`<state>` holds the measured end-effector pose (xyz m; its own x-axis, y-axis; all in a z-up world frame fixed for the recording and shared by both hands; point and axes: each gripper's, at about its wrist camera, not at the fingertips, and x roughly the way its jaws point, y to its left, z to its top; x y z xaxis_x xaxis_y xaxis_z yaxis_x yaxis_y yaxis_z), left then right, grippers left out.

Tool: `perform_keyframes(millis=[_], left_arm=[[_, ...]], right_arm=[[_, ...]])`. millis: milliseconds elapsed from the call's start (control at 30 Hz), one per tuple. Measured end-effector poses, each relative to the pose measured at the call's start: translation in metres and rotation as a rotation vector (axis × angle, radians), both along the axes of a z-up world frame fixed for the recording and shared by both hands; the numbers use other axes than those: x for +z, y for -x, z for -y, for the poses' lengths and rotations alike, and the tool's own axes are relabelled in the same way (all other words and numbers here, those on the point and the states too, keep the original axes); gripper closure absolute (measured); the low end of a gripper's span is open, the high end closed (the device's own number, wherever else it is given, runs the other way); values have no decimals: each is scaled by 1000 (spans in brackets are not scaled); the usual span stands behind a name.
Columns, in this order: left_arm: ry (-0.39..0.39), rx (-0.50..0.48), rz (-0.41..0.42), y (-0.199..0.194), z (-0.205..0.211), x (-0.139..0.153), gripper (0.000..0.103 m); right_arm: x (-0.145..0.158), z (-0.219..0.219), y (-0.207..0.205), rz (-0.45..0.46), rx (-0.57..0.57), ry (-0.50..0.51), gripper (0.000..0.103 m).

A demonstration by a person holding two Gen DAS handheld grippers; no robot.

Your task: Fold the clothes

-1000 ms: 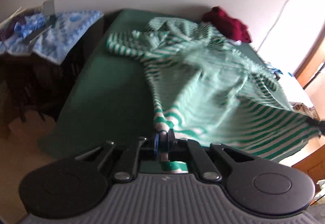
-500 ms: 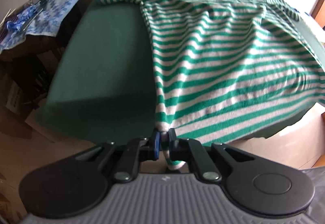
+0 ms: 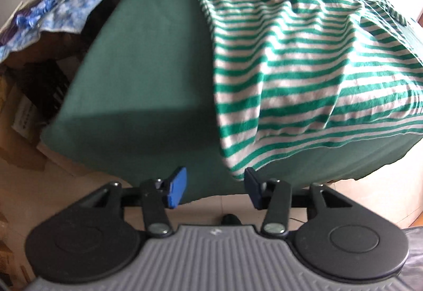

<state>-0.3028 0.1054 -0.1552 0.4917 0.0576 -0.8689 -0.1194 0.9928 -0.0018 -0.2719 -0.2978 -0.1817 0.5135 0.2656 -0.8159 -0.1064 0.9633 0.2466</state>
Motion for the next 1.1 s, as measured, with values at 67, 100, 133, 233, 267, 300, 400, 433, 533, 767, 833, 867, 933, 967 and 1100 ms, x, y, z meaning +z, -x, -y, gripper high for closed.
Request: perform_keyframes(millis=[67, 100, 133, 233, 267, 300, 400, 433, 533, 767, 833, 867, 933, 967, 1100], left_arm=[[4, -9, 31, -2, 1, -9, 28], [8, -13, 47, -5, 1, -12, 18], [8, -11, 56, -10, 2, -16, 17], [-1, -38, 51, -26, 13, -17, 38], [1, -42, 47, -27, 14, -15, 80], [5, -45, 42, -27, 14, -11, 97], [15, -52, 30, -28, 16, -2, 99], [39, -49, 50, -23, 12, 10, 99], [72, -62, 148, 2, 5, 56, 99], [65, -93, 68, 4, 6, 49, 98], [64, -80, -3, 0, 3, 23, 98], [46, -77, -24, 0, 3, 16, 98], [-3, -84, -54, 2, 3, 7, 97], [-34, -92, -69, 3, 3, 5, 97], [-164, -89, -127, 11, -11, 7, 97]], right_arm=[[-4, 1, -4, 8, -29, -34, 60], [-5, 1, -7, 12, -40, -55, 58], [-6, 1, -9, 15, -50, -77, 57], [-3, -2, -14, 42, -61, -112, 81], [1, -2, -15, 59, -53, -108, 95], [5, -2, -13, 78, -45, -88, 95], [28, 6, -4, 139, -7, -87, 96], [40, 12, 1, 163, 17, -123, 96], [78, 29, 22, 235, 103, -189, 97], [53, 26, 22, 96, 163, -6, 97], [36, 18, 12, 42, 166, 30, 95], [31, 16, 7, 3, 179, 31, 93], [28, 10, 2, -41, 237, 149, 90], [30, 8, 2, -36, 268, 221, 90], [61, 16, -5, 39, 298, 252, 89]])
